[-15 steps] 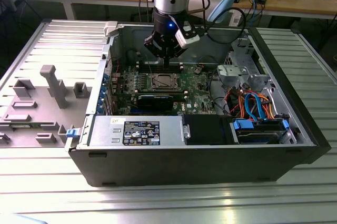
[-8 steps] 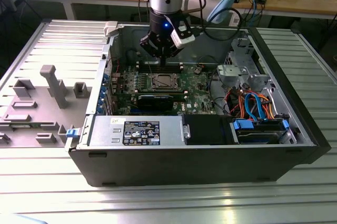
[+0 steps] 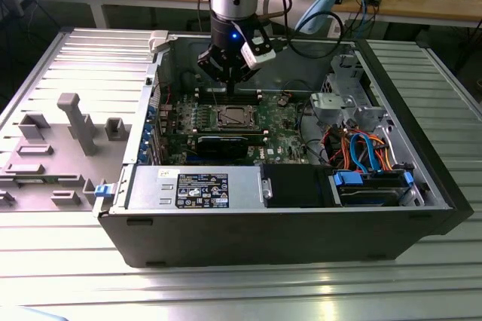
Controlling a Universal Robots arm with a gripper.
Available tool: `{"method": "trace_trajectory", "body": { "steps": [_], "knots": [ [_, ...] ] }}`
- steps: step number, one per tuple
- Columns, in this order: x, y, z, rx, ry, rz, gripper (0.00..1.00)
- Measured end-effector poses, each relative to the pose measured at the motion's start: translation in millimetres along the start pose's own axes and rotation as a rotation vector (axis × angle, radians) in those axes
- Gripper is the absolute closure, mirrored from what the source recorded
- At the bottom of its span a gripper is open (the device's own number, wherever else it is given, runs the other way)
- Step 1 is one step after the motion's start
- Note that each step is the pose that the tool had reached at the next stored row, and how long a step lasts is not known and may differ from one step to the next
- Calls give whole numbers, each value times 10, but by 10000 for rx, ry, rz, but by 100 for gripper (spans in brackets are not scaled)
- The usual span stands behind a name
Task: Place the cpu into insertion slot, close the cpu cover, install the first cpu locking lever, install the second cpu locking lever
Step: 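Install the first cpu locking lever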
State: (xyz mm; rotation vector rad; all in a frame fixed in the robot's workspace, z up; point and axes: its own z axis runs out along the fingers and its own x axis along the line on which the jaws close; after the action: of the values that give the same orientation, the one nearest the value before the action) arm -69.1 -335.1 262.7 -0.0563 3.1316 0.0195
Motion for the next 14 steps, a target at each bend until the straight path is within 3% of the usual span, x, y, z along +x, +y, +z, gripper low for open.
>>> {"method": "trace_trajectory", "body": {
  "steps": [14],
  "knots": [
    [93,3,-1,0,0,0,89]
  ]
}}
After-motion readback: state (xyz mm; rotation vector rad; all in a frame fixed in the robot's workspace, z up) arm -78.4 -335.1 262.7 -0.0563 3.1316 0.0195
